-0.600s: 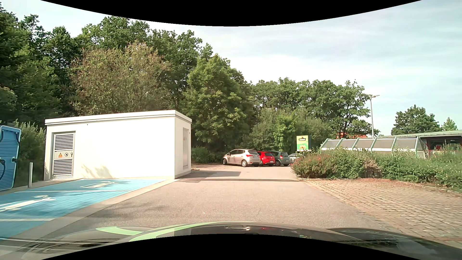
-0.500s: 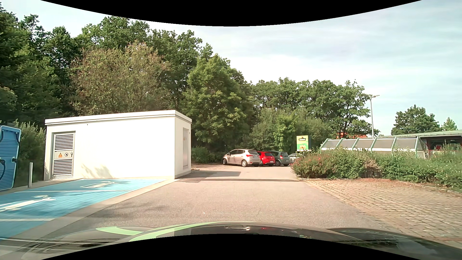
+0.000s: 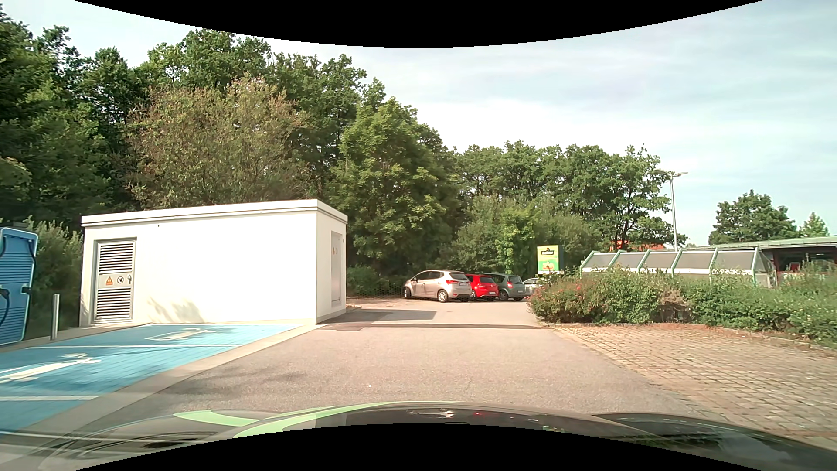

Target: Follow the waypoints while adhering to traffic rules and regulations

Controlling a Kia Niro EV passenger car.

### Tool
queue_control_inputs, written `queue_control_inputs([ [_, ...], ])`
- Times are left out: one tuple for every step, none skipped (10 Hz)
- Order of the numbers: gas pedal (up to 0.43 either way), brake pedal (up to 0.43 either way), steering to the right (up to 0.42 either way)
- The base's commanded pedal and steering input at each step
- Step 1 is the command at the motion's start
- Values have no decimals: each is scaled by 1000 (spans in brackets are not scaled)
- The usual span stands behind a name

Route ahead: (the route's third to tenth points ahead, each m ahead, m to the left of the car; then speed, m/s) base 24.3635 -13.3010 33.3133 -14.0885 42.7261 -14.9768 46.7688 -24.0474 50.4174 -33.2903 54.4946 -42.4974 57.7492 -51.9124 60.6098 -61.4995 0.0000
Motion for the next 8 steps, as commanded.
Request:
queue_control_inputs([
  [0,91,360],
  [0,0,359],
  [0,0,359],
  [0,0,360],
  [28,0,360],
  [47,0,359],
  [130,0,360],
  [228,0,360],
])
